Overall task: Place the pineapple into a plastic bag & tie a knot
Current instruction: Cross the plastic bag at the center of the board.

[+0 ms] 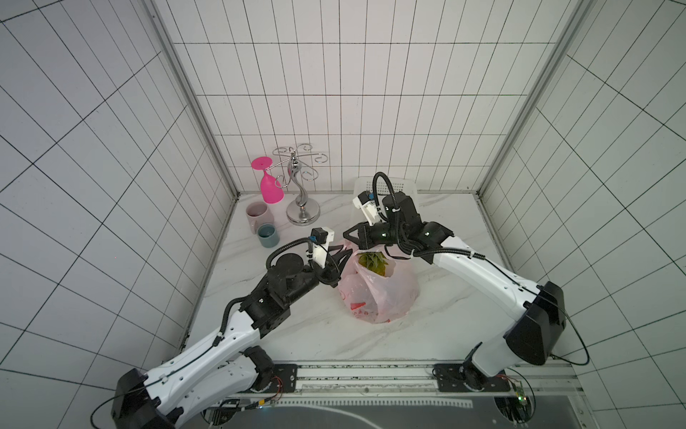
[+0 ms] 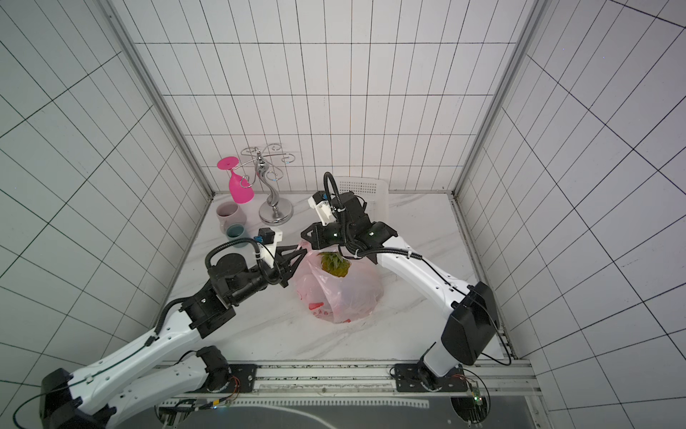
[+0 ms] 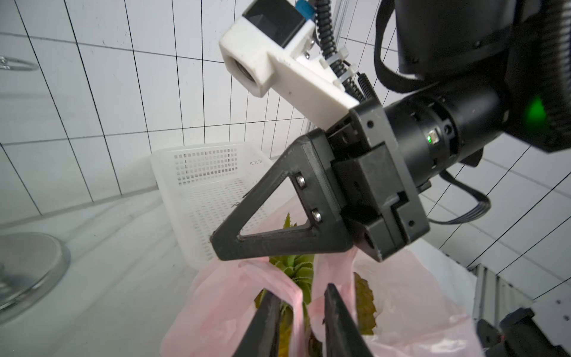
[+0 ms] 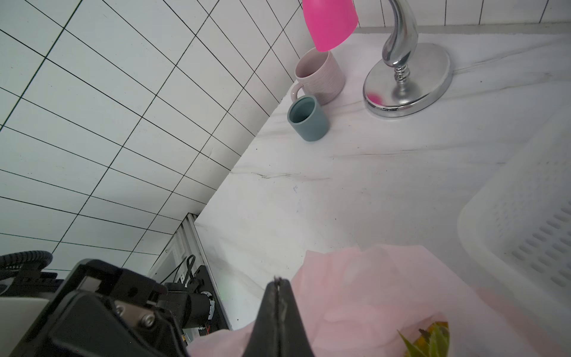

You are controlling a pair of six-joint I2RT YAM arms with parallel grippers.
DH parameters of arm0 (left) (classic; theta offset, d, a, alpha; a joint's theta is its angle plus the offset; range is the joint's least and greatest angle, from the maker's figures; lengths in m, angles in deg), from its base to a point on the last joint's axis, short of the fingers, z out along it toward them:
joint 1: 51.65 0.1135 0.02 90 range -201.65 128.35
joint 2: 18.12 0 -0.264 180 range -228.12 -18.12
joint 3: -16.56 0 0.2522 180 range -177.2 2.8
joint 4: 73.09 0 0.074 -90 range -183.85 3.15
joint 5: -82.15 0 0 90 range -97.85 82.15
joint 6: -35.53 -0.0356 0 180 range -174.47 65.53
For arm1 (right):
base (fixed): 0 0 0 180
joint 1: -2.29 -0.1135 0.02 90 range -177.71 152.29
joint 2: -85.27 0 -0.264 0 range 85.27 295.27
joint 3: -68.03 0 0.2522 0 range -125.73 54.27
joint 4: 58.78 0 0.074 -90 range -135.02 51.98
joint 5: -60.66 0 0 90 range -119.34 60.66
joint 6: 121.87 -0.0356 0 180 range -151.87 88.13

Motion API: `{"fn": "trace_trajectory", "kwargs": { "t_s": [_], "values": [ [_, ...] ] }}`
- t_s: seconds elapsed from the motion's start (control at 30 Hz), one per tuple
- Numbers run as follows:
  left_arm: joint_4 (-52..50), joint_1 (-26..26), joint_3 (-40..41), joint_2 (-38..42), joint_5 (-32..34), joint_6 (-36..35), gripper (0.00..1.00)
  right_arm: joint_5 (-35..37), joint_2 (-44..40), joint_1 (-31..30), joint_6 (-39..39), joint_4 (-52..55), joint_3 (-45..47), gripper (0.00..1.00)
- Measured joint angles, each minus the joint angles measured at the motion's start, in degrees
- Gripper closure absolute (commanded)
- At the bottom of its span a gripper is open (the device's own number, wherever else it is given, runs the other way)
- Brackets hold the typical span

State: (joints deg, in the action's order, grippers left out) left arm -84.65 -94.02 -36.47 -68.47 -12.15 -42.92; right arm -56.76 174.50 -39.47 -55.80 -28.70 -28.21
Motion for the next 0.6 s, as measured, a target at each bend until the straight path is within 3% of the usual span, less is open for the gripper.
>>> {"fn": "trace_trajectory", "kwargs": {
  "t_s": [0.2,0.37,0.6],
  "values": [
    [-3.6,-0.1,1.1,5.8,2.8,-1.6,0.43,-0.3,-2.9,0.0,1.1,0.2,-1.9,1.0],
    [-5.0,-0.1,1.0,9.4,5.2,-2.7,0.31,-0.6,-5.6,0.0,1.9,0.7,-5.9,1.0],
    [-6.2,-0.3,-0.9,4.9,5.6,-6.0,0.23,-3.2,-6.4,0.0,2.5,3.2,-10.3,1.0]
  ]
}}
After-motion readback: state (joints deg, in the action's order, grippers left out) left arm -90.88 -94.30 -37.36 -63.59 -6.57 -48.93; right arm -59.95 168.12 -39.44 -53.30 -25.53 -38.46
